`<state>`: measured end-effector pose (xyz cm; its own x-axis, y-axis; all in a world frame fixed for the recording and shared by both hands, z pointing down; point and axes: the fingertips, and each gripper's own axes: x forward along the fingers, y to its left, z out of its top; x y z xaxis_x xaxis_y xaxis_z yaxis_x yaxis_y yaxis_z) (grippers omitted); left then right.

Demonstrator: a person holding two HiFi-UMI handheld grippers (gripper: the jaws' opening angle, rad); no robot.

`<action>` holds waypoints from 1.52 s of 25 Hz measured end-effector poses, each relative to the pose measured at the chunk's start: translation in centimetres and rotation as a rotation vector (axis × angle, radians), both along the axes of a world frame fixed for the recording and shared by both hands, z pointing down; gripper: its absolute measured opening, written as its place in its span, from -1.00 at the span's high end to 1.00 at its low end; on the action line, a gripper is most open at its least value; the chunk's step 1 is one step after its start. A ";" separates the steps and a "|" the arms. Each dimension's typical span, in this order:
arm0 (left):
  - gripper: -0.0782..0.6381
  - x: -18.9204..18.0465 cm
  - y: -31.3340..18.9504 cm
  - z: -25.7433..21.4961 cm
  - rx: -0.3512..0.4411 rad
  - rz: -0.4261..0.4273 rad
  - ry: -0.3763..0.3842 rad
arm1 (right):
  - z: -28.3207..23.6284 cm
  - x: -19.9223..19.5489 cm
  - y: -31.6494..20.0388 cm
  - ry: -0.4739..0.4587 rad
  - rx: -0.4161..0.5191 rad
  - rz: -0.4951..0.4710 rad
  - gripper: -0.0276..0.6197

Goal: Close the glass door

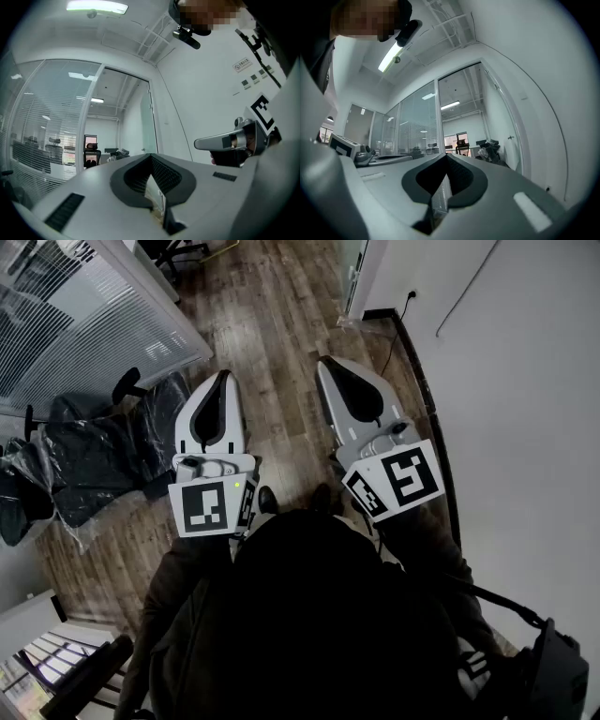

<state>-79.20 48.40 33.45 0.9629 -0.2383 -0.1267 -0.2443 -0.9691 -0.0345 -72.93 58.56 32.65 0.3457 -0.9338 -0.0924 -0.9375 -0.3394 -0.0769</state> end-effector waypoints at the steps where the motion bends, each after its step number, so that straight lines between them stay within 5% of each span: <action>1: 0.79 0.2 0.1 0.0 0.000 -0.005 0.001 | 0.0 0.3 0.1 0.003 0.004 -0.007 0.91; 15: 0.79 7.5 -5.9 4.0 -0.059 -0.056 -0.081 | 3.9 8.5 -5.8 -0.071 -0.041 -0.050 0.91; 29: 0.79 26.6 -26.4 6.8 -0.059 -0.024 -0.111 | 5.3 27.3 -27.1 -0.064 -0.001 -0.039 0.91; 38: 0.79 38.6 -32.8 7.9 -0.059 0.026 -0.126 | 5.3 38.9 -32.7 -0.045 0.010 0.021 0.91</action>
<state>-40.57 15.61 41.37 0.9762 -0.2168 0.0094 -0.2167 -0.9762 -0.0060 -34.01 25.82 37.96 0.3692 -0.9254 -0.0854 -0.9257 -0.3581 -0.1218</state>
